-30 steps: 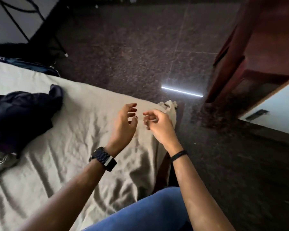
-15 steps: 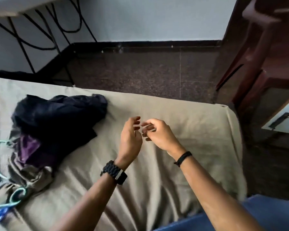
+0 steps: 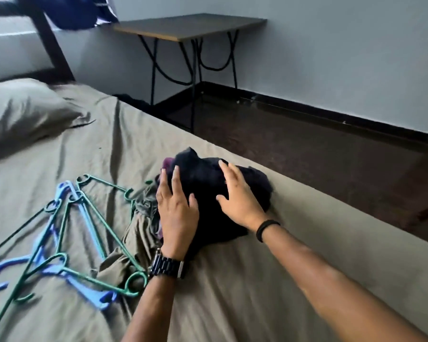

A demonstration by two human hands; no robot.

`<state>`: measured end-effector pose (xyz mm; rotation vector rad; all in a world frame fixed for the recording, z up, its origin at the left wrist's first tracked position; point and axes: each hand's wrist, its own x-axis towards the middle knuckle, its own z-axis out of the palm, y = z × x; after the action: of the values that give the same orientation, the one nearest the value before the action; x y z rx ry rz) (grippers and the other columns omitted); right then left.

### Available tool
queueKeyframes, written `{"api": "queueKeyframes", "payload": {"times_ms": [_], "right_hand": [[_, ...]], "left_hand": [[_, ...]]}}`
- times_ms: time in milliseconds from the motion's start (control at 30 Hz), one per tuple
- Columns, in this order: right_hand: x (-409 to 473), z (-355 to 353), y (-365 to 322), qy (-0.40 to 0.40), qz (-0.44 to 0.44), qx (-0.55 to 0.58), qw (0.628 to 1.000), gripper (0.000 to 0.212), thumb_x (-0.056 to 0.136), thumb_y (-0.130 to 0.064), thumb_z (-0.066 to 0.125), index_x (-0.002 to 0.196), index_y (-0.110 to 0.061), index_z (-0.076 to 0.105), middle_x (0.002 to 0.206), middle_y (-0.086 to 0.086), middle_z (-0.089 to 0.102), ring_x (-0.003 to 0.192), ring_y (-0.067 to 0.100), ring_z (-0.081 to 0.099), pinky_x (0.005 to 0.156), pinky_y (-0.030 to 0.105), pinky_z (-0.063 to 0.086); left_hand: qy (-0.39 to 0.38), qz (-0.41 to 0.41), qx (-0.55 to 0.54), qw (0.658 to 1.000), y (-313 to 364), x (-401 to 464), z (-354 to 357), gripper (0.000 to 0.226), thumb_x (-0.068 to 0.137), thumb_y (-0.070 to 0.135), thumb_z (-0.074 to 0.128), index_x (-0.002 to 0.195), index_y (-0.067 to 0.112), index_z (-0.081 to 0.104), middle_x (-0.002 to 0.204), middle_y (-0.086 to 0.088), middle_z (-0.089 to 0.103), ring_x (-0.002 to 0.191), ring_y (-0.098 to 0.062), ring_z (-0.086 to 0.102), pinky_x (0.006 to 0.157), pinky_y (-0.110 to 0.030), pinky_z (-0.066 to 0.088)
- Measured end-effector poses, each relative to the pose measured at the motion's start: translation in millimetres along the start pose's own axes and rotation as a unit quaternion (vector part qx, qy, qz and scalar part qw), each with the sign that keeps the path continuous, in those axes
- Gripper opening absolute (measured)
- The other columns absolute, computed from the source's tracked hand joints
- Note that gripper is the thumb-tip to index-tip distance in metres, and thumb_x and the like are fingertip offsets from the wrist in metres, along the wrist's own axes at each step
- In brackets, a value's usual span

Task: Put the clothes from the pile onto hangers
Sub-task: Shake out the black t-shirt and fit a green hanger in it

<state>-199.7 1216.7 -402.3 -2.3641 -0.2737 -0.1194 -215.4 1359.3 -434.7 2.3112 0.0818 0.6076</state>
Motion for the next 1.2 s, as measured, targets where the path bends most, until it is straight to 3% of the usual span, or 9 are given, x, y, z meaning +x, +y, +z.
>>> {"api": "queueKeyframes", "payload": {"times_ms": [267,467,633,767,833,933,1033,1067,1200], "right_hand": [[-30,-23,44,0.058,-0.016,-0.016,0.998,0.022,0.071,0.001,0.075,0.089,-0.012,0.073,0.078,-0.004,0.060,0.061,0.003,0.052,0.066,0.009,0.042],[-75,-58,63,0.234,0.057,0.008,0.971,0.030,0.065,0.010,0.069,0.070,-0.017,0.057,0.065,-0.008,0.057,0.065,-0.002,0.055,0.058,0.003,0.035],[-97,-56,71,0.195,0.112,0.053,0.973,0.041,0.073,0.015,0.057,0.087,-0.024,0.059,0.083,0.000,0.059,0.073,0.007,0.057,0.071,0.011,0.045],[-105,-42,48,0.169,0.061,0.092,0.979,0.018,0.081,-0.020,0.056,0.097,-0.020,0.065,0.102,-0.003,0.053,0.099,0.007,0.054,0.094,0.019,0.041],[-106,-31,33,0.157,0.040,0.071,0.984,0.046,0.078,-0.046,0.056,0.112,-0.016,0.062,0.113,-0.004,0.052,0.105,0.003,0.049,0.097,0.018,0.036],[-102,-18,33,0.052,0.104,0.000,0.993,0.050,0.084,-0.029,0.066,0.130,-0.015,0.053,0.114,0.002,0.058,0.103,0.017,0.057,0.091,0.027,0.042],[-104,-20,44,0.036,0.143,-0.008,0.989,0.011,0.089,-0.011,0.058,0.081,-0.013,0.066,0.071,0.004,0.063,0.074,0.024,0.059,0.070,0.034,0.041],[-105,-27,47,0.041,0.156,0.023,0.987,0.025,0.090,-0.010,0.056,0.066,-0.017,0.057,0.060,-0.001,0.055,0.063,0.019,0.052,0.062,0.033,0.037],[-118,-65,48,0.045,0.232,0.339,0.910,0.023,0.097,-0.009,0.047,0.078,-0.019,0.054,0.074,-0.003,0.051,0.069,0.009,0.047,0.061,0.025,0.037]], "left_hand": [[0.059,-0.029,-0.151,0.986,30,-17,1,0.030,0.076,0.029,0.055,0.105,0.020,0.055,0.101,0.007,0.053,0.101,-0.017,0.052,0.095,-0.044,0.040],[0.022,-0.029,-0.232,0.972,46,-32,-11,0.018,0.094,0.026,0.053,0.112,0.022,0.053,0.054,0.006,0.046,0.044,-0.006,0.039,0.047,-0.020,0.032],[-0.145,-0.018,-0.045,0.988,40,-31,-6,0.047,0.081,0.059,0.060,0.117,0.029,0.056,0.100,0.005,0.066,0.097,-0.015,0.061,0.083,-0.036,0.051],[-0.147,-0.006,-0.025,0.989,39,-41,0,0.031,0.081,0.041,0.069,0.103,0.024,0.056,0.095,0.001,0.061,0.094,-0.022,0.058,0.083,-0.036,0.048],[-0.128,0.001,-0.007,0.992,44,-48,2,0.027,0.085,0.036,0.066,0.105,0.019,0.058,0.095,-0.002,0.051,0.094,-0.023,0.054,0.081,-0.033,0.044],[-0.114,-0.010,-0.051,0.992,48,-54,4,0.028,0.093,0.027,0.057,0.118,0.015,0.061,0.098,-0.004,0.049,0.097,-0.026,0.055,0.082,-0.024,0.036],[-0.125,-0.039,-0.099,0.986,41,-57,4,0.043,0.095,0.022,0.054,0.137,0.014,0.047,0.121,-0.010,0.052,0.114,-0.025,0.051,0.096,-0.024,0.033],[-0.133,-0.040,-0.098,0.985,38,-59,4,0.048,0.096,0.022,0.054,0.141,0.013,0.041,0.127,-0.011,0.049,0.119,-0.025,0.048,0.100,-0.026,0.031],[-0.195,-0.039,-0.092,0.976,32,-68,5,0.060,0.096,0.037,0.050,0.149,0.020,0.028,0.125,-0.011,0.039,0.121,-0.026,0.044,0.099,-0.022,0.027]]}}
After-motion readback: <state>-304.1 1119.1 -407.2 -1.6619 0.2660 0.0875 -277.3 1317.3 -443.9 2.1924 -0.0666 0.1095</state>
